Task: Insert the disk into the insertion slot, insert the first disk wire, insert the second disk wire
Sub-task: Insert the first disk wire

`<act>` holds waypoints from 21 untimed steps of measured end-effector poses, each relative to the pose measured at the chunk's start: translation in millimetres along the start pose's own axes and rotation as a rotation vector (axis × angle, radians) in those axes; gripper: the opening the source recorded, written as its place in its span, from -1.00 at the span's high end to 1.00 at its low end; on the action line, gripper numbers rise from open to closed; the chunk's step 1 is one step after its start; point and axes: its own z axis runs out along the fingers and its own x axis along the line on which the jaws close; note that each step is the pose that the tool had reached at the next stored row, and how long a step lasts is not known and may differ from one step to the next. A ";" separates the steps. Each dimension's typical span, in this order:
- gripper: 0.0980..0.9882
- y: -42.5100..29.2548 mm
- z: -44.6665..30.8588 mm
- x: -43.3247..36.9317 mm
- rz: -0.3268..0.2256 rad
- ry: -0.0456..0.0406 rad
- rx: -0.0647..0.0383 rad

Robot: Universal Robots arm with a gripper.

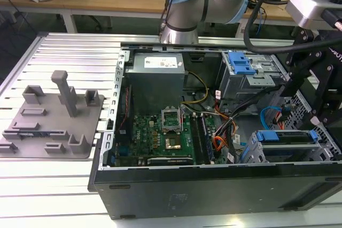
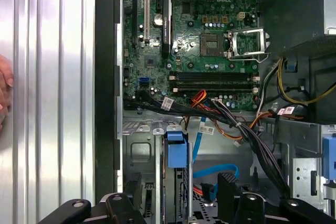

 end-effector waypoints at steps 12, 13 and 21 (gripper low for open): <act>-0.31 0.4 2.6 -25.9 0.070 0.1697 0.068; -0.31 0.5 3.2 -33.5 0.070 0.1929 0.068; -0.31 -1.0 7.2 -76.5 0.069 0.2846 0.071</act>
